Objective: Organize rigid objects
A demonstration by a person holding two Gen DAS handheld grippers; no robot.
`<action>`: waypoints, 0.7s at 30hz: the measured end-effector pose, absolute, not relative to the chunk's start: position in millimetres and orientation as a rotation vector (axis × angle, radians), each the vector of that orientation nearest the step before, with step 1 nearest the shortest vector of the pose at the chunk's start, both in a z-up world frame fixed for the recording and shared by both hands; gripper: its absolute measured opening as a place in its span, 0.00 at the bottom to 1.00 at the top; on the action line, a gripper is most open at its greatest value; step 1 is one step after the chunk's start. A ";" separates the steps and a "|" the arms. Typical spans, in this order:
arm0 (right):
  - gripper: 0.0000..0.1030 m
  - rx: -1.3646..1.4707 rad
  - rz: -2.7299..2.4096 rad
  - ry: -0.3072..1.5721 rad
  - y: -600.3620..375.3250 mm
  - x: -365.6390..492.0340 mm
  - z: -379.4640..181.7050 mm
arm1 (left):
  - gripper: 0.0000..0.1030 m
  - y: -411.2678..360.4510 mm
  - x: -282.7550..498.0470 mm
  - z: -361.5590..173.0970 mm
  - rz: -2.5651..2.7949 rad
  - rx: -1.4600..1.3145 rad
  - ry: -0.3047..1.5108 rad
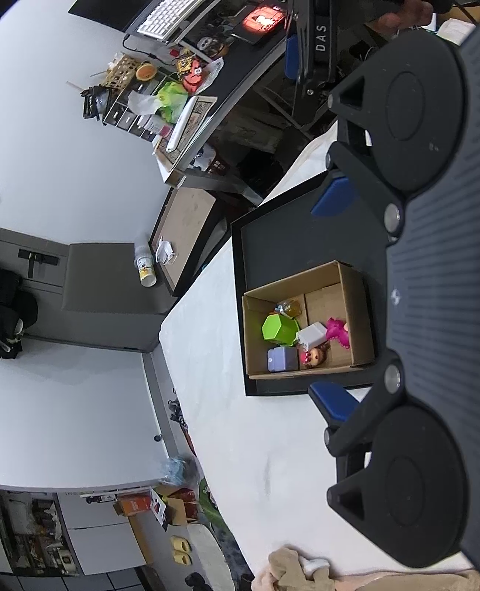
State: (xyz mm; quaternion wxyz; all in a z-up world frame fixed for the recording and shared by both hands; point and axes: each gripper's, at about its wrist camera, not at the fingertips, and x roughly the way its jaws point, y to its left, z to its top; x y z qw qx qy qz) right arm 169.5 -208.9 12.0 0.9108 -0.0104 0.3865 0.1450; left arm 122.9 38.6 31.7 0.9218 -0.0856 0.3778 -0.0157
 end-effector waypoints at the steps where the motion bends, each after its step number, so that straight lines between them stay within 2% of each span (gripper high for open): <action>1: 1.00 -0.016 0.301 0.800 -209.4 169.0 11.7 | 0.93 37.9 121.8 31.0 -0.036 -0.173 0.777; 21: 1.00 -0.022 0.307 0.805 -207.9 167.0 6.9 | 0.93 40.4 118.7 20.5 -0.031 -0.153 0.796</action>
